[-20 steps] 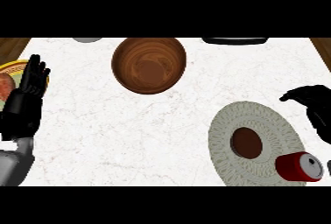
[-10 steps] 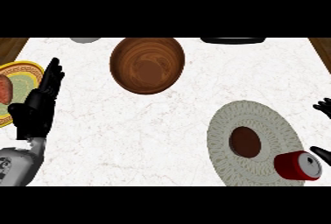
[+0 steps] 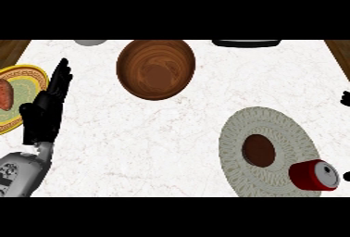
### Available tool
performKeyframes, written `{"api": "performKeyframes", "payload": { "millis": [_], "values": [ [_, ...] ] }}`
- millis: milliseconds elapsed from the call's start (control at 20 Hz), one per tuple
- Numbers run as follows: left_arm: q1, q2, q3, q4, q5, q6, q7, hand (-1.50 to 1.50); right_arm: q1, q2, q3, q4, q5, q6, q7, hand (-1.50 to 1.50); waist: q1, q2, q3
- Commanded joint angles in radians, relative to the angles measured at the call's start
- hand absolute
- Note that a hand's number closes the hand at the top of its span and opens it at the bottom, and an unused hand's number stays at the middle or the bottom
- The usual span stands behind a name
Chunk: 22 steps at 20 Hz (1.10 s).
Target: Pick the cupcake from the placemat and place it in the bowl
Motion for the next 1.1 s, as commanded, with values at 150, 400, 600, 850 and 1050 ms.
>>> {"api": "performKeyframes", "payload": {
  "millis": [150, 400, 600, 850, 1050],
  "values": [
    [0.017, -0.013, 0.026, 0.036, 0.003, -0.047, -0.053, 0.0, -0.083, -0.077, 0.123, -0.091, 0.183, 0.021, 0.139, -1.5, 0.009, 0.002, -0.001],
    [-0.006, -0.03, 0.026, -0.015, -0.051, -0.013, 0.038, 0.0, -0.121, -0.01, 0.213, -0.211, 0.195, 0.076, 0.337, -1.5, 0.001, 0.0, 0.0],
    [-0.027, -0.03, 0.069, 0.017, -0.038, -0.058, 0.031, 0.0, -0.142, 0.054, 0.283, -0.314, 0.23, 0.09, 0.461, -1.5, -0.002, 0.0, -0.001],
    [0.09, -0.081, 0.023, -0.056, -0.097, -0.046, -0.005, 0.0, -0.172, 0.069, 0.327, -0.276, 0.318, 0.15, 0.51, -1.5, 0.009, 0.0, 0.0],
    [-0.01, -0.055, 0.106, 0.023, -0.068, -0.094, 0.012, 0.0, -0.158, 0.1, 0.397, -0.272, 0.436, 0.132, 0.578, -1.5, 0.001, 0.002, 0.0]
  ]
}}
